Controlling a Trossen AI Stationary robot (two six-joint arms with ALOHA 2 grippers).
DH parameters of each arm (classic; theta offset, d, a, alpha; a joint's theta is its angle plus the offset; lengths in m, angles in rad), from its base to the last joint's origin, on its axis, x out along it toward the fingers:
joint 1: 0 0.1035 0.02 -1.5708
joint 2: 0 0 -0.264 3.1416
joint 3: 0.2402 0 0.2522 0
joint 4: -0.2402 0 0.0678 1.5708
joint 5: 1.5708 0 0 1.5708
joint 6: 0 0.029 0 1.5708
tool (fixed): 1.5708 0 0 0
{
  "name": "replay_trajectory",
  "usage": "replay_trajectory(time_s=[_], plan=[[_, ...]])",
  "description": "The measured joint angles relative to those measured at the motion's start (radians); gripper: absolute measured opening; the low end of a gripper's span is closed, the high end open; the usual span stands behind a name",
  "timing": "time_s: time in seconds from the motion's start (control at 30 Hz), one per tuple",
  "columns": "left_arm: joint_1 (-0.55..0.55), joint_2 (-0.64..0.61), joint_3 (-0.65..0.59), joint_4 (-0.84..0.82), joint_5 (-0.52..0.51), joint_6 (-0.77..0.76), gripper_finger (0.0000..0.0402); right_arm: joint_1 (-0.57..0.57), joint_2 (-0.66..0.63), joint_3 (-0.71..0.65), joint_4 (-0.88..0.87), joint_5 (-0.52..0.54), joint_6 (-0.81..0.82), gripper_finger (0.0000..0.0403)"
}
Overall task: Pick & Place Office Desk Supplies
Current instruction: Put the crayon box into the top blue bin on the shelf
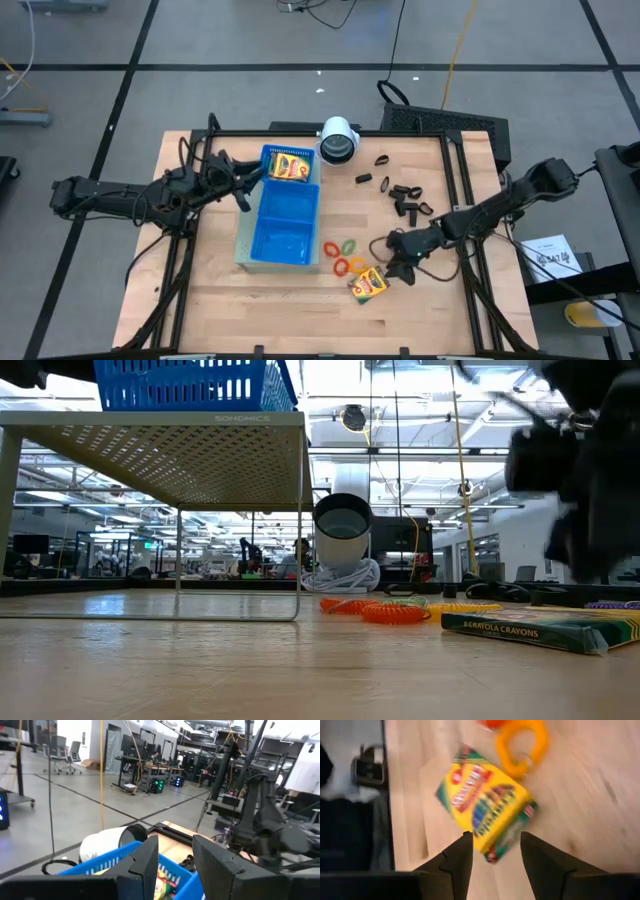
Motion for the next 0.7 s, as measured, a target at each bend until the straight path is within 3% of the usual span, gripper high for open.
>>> replay_trajectory(time_s=[0.23, 0.47, 0.7], plan=[[0.0, 0.0, 0.0, -0.001, 0.005, -0.003, 0.0129, 0.0, 0.0, -0.18, 0.364, 0.054, 0.144, 0.015], [0.0, 0.0, 0.0, -0.002, 0.005, -0.004, 0.0129, 0.008, 0.036, -0.168, 0.343, 0.074, 0.089, 0.0131], [0.0, 0.0, 0.0, -0.008, 0.004, 0.002, 0.0129, 0.008, 0.169, -0.118, 0.365, 0.047, 0.074, 0.0129]])
